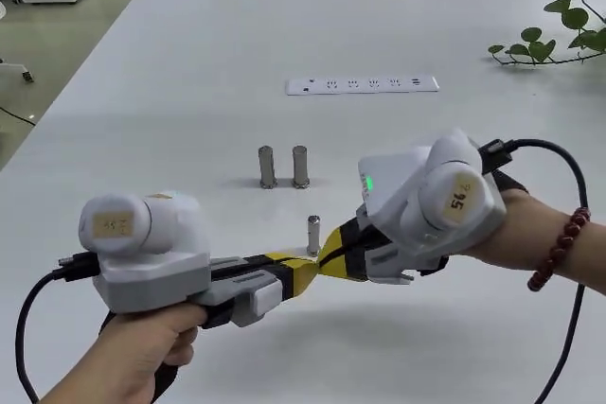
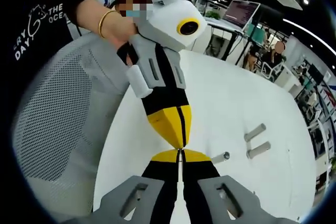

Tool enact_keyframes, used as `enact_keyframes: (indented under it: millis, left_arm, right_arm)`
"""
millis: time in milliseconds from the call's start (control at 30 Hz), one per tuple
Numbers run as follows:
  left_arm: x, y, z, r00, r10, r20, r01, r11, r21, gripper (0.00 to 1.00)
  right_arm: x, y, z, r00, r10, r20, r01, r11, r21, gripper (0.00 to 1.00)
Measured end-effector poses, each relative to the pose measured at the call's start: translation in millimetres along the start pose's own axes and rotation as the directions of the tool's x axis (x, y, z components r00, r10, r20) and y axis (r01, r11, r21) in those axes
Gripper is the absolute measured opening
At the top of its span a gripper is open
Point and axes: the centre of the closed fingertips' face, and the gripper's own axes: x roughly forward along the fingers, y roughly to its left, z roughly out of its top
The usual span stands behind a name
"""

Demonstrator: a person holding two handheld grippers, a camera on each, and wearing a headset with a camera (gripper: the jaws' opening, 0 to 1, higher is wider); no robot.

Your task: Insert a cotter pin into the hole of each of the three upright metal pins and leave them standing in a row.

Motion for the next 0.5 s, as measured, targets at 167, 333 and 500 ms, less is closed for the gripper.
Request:
enact_keyframes:
  millis: [167,333,500]
  left_arm:
    - [-1.0,1.0,-1.7,0.9999,-0.013,0.002,0.013,1.0,-0.027,0.0]
    - [-3.6,-1.5,0.5,0.9995,-0.024,0.019,0.023,1.0,0.014,0.0]
    - [-5.3,-1.0,3.2,0.999,-0.029,0.036,0.027,0.999,0.035,0.0]
  right_arm:
    - [0.8,1.4,0.6,1.0,0.002,0.004,-0.002,1.0,0.029,0.0]
    - [1.0,-0.5,3.5,0.9995,-0.001,0.031,-0.002,0.997,0.071,0.0]
    - [1.8,-4.2,1.2,0.9993,-0.011,0.036,0.006,0.991,0.132,0.0]
